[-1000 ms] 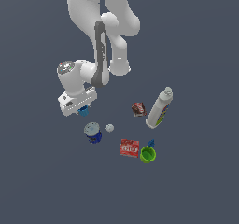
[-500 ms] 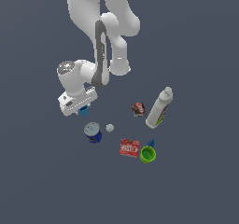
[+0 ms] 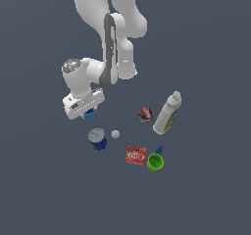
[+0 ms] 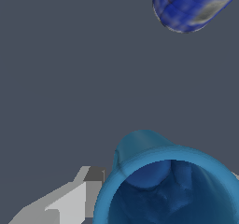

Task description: Pick up a designated object from a clutter of objects.

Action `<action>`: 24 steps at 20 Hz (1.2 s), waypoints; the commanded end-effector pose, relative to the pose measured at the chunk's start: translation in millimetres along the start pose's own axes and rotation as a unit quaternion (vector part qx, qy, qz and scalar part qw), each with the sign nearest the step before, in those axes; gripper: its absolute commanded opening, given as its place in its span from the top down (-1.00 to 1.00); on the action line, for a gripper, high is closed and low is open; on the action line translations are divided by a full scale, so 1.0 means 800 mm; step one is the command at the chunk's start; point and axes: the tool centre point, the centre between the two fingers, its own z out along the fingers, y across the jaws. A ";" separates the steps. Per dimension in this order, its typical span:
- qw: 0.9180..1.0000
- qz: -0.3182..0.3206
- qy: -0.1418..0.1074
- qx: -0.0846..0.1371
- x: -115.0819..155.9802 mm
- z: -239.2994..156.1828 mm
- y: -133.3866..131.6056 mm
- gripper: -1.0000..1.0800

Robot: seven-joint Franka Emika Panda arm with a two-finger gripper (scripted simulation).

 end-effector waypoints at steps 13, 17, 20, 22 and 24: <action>1.000 -0.001 -0.001 -0.001 0.066 -0.125 -0.063 1.00; 1.000 -0.001 -0.001 0.000 0.090 -0.171 -0.086 1.00; 1.000 -0.001 0.000 0.000 0.107 -0.204 -0.103 1.00; 1.000 -0.001 0.000 0.000 0.119 -0.227 -0.113 1.00; 1.000 -0.001 0.000 0.000 0.131 -0.249 -0.124 1.00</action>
